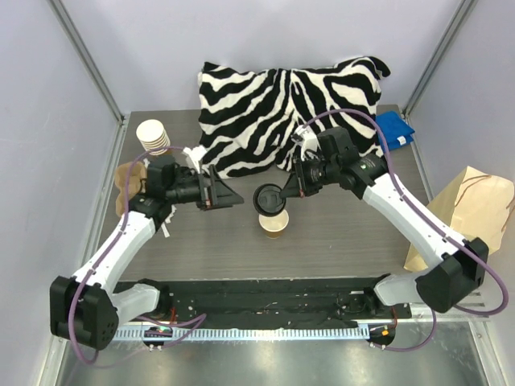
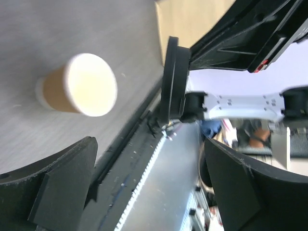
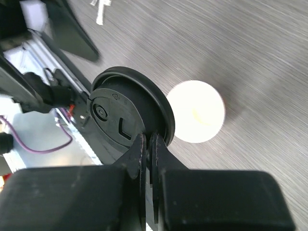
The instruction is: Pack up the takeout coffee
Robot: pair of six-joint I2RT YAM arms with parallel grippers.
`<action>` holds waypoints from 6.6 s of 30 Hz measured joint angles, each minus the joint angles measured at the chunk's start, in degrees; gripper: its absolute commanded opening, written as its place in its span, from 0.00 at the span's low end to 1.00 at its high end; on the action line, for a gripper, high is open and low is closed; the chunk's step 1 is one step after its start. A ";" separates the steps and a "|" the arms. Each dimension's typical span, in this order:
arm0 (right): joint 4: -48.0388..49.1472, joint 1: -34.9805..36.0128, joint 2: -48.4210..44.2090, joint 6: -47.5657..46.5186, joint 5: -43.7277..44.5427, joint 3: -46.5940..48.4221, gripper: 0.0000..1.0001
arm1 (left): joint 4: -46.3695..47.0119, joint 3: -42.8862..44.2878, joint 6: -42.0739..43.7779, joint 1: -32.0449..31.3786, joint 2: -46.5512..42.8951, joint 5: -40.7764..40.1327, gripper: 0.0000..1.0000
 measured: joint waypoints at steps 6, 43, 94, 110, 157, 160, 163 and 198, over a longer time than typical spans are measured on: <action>-7.63 -0.72 6.03 -4.90 -0.55 3.02 0.01 | -7.06 0.02 4.87 9.14 -3.34 0.22 1.00; -25.31 -1.03 24.04 -31.54 -2.80 18.10 0.01 | -25.11 24.83 23.63 9.38 12.94 4.79 1.00; -27.85 -1.05 35.36 -27.47 -3.23 24.52 0.13 | -10.91 14.40 11.82 9.73 13.86 5.79 1.00; -28.96 -1.05 35.36 -27.74 -3.69 24.87 0.31 | -10.91 14.40 11.80 9.77 13.86 5.79 1.00; 13.14 -7.48 18.08 5.20 -26.36 -13.42 0.01 | 15.91 4.72 -7.85 -13.27 32.22 4.26 0.00; 13.14 -7.82 19.76 4.50 -27.15 -13.57 0.01 | 16.85 4.96 -8.48 -12.24 34.58 6.19 0.00; 13.18 -8.28 20.70 3.74 -28.68 -13.57 0.01 | 18.18 5.14 -9.22 -11.37 36.04 8.35 0.00; 13.35 -10.69 28.83 0.37 -42.49 -13.29 0.01 | 25.40 5.35 -10.56 -8.63 42.69 16.92 0.00</action>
